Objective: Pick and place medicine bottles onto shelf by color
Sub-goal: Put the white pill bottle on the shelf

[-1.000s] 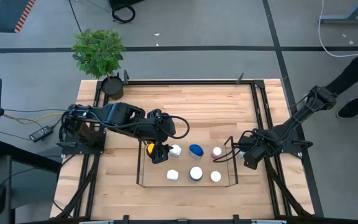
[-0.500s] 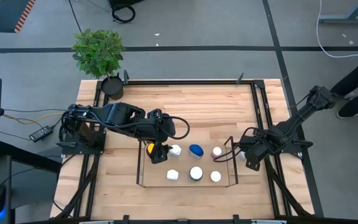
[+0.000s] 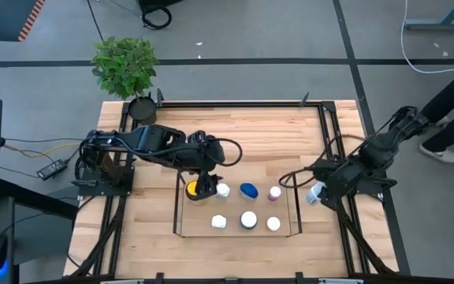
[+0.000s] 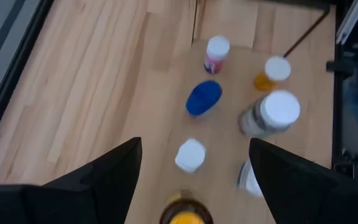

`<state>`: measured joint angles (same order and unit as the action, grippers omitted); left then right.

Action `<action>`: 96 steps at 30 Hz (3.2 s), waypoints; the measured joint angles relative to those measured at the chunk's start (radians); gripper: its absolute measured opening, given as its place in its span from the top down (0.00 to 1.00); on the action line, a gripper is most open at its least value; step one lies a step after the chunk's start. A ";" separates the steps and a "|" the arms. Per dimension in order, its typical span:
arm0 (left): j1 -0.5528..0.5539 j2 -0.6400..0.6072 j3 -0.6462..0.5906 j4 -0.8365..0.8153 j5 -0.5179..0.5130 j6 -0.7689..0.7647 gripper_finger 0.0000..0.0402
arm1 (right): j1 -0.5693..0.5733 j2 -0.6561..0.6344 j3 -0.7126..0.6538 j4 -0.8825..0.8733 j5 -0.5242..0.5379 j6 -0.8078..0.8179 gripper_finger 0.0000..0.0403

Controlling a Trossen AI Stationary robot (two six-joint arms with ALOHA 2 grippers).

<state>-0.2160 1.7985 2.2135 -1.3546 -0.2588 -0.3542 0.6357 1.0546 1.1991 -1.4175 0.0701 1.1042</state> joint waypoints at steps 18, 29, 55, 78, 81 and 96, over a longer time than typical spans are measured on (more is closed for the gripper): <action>0.001 0.000 0.000 0.257 0.052 0.007 0.25 | 0.000 0.369 0.574 -0.154 0.216 -0.269 0.47; 0.000 -0.010 0.000 0.140 0.054 0.036 0.25 | -0.126 0.660 0.978 -0.153 0.267 -0.495 0.47; -0.056 0.043 0.000 0.273 0.032 0.062 0.25 | -0.228 0.761 1.087 0.086 0.250 -0.541 0.46; -0.056 0.087 0.000 0.210 0.035 0.078 0.25 | -0.230 0.761 1.088 0.102 0.257 -0.540 0.46; -0.056 0.087 0.000 0.229 0.035 0.078 0.25 | -0.230 0.761 1.088 0.103 0.254 -0.540 0.46; -0.057 0.087 0.000 0.251 0.036 0.043 0.36 | -0.230 0.760 1.088 0.081 0.254 -0.532 0.44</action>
<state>-0.2726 1.8851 2.2139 -1.1033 -0.2230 -0.3113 0.4057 1.8145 2.2868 -1.3367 0.3241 0.5718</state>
